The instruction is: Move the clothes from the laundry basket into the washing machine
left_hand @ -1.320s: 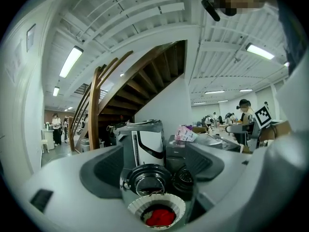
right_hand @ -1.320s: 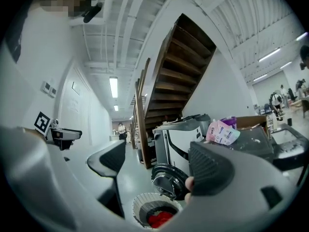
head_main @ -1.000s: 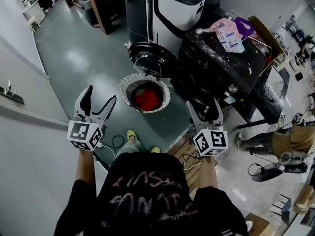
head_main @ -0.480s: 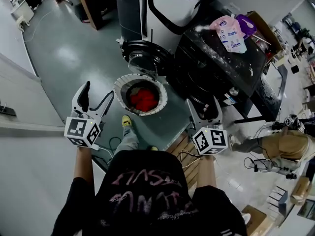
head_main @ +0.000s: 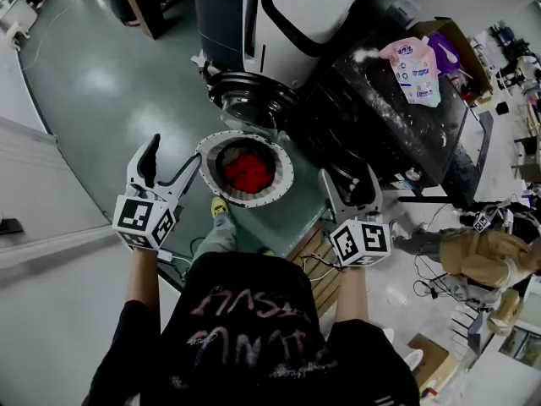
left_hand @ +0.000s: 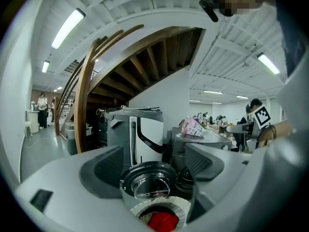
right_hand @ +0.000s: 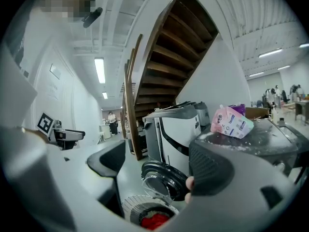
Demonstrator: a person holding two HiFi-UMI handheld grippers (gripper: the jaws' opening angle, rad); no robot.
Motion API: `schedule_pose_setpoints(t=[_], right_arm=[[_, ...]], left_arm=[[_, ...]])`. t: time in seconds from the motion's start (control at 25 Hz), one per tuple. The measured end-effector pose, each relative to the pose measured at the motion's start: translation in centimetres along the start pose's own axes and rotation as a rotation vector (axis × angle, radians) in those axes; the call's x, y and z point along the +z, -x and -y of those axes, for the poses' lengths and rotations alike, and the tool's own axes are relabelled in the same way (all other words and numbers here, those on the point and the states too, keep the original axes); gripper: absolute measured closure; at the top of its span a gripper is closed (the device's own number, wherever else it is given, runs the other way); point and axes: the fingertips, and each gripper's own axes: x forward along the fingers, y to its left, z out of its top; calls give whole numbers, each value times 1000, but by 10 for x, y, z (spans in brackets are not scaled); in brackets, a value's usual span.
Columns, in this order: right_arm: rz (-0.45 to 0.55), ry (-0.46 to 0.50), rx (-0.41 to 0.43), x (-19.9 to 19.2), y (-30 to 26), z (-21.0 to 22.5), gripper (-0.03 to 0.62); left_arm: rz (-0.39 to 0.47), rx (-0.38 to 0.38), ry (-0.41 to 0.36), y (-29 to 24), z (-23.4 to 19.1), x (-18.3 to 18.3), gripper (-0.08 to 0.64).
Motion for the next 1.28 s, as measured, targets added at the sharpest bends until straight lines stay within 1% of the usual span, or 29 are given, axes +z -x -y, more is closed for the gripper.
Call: schedule_pose_setpoints(t=[0.12, 0.36, 0.48, 0.68, 0.88, 1.08, 1.28], right_arm=[[-9, -10, -29, 1, -26, -12, 173], [-77, -4, -83, -15, -65, -26, 173], [-92, -9, -103, -19, -78, -27, 175], [-116, -3, -112, -24, -89, -26, 175], [-117, -26, -92, -32, -102, -15, 175], [-141, -44, -39, -45, -113, -6, 175], [-203, 0, 25, -63, -123, 3, 175]], left_arm=[[-23, -35, 13, -20, -29, -3, 166], [-69, -102, 30, -59, -73, -16, 166], [-96, -135, 18, -76, -83, -20, 166], [-131, -165, 28, -93, -85, -29, 166], [-138, -152, 26, -105, -78, -31, 166], [-153, -103, 36, -106, -74, -34, 166], [-228, -109, -41, -113, -63, -52, 166]])
